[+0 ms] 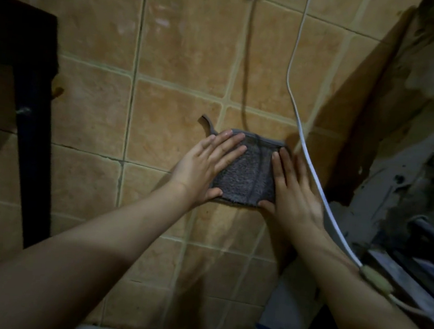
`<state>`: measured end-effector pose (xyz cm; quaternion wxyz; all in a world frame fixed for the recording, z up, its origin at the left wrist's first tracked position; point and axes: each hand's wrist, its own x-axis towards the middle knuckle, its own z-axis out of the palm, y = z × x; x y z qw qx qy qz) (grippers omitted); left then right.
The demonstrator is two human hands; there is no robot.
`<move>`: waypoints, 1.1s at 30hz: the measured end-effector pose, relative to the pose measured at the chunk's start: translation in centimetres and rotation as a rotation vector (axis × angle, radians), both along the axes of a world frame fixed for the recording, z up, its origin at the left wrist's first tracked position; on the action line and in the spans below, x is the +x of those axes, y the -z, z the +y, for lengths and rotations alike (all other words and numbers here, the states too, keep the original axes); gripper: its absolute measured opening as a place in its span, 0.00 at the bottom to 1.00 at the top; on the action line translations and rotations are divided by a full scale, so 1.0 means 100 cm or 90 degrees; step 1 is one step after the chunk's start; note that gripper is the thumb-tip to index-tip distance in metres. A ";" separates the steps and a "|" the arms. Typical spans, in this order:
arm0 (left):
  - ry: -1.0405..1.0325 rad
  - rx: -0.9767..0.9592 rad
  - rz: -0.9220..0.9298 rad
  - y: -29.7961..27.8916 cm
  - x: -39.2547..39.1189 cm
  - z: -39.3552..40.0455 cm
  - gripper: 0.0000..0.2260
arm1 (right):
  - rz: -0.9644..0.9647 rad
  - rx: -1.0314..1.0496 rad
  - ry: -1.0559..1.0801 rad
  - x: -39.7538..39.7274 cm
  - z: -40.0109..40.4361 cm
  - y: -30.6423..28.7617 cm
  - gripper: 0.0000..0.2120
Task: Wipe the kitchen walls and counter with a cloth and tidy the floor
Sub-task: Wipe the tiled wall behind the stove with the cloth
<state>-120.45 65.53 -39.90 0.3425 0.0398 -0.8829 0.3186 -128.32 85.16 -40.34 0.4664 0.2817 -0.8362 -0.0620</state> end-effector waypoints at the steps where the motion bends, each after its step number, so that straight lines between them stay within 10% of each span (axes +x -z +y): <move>1: 0.003 -0.005 0.004 0.002 -0.001 0.001 0.48 | -0.020 0.007 0.003 -0.003 0.002 0.003 0.58; 26: 0.124 0.073 0.021 0.077 -0.013 0.002 0.44 | -0.073 -0.023 0.047 0.012 0.005 0.068 0.46; 33: 0.066 -0.081 0.122 0.107 -0.009 -0.014 0.52 | -0.052 -0.011 0.072 0.014 -0.006 0.093 0.48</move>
